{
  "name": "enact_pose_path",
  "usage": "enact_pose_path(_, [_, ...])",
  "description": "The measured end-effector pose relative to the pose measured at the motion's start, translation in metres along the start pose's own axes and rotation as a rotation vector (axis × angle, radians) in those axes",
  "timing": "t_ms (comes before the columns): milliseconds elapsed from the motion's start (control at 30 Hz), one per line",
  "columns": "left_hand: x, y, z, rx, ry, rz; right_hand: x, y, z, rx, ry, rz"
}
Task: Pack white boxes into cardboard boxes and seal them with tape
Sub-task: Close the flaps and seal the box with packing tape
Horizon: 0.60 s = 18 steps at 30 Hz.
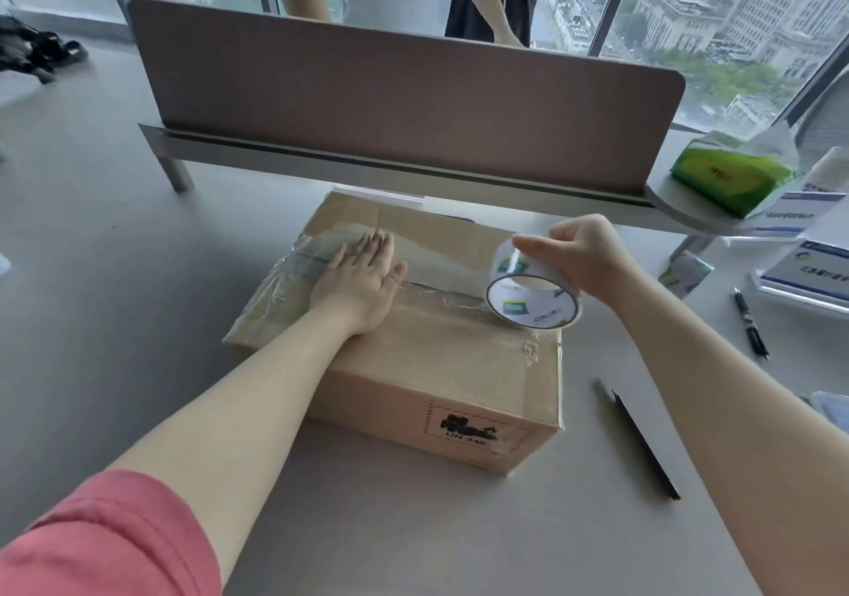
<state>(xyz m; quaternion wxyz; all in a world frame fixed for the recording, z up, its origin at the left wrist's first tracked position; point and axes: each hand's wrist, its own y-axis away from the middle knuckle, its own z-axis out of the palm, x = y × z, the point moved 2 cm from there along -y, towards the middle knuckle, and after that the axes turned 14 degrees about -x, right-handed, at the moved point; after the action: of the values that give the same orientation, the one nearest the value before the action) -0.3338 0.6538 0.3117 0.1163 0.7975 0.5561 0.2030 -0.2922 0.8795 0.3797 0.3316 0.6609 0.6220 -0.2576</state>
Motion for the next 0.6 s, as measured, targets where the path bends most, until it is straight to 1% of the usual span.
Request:
enact_pose_path(67, [0.000, -0.002, 0.001, -0.005, -0.015, -0.013, -0.001, 0.002, -0.007, 0.001, 0.136, 0.050])
enact_pose_path(200, [0.002, -0.003, 0.001, -0.039, -0.069, -0.044, -0.006, 0.005, -0.014, 0.022, 0.383, 0.092])
enact_pose_path(300, [0.006, -0.002, -0.001, -0.068, -0.098, -0.071, -0.008, 0.007, -0.019, 0.010, 0.466, 0.102])
enact_pose_path(333, [0.007, -0.002, -0.002, -0.075, -0.106, -0.082, -0.006, 0.008, -0.021, -0.010, 0.432, 0.099])
enact_pose_path(367, [0.009, -0.002, -0.002, -0.082, -0.113, -0.096, -0.001, 0.010, -0.023, -0.030, 0.330, 0.079])
enact_pose_path(467, [0.019, -0.002, -0.004, -0.062, -0.121, -0.134, 0.022, 0.023, -0.029, -0.040, -0.227, 0.057])
enact_pose_path(500, [0.025, -0.003, -0.004, -0.045, -0.098, -0.129, 0.032, 0.026, -0.029, -0.026, -0.356, 0.065])
enact_pose_path(567, [0.042, -0.004, 0.000, -0.027, -0.024, -0.074, 0.046, 0.032, -0.022, -0.010, -0.507, 0.077])
enact_pose_path(600, [0.050, -0.005, 0.002, -0.022, 0.003, -0.033, 0.048, 0.033, -0.019, -0.001, -0.540, 0.083])
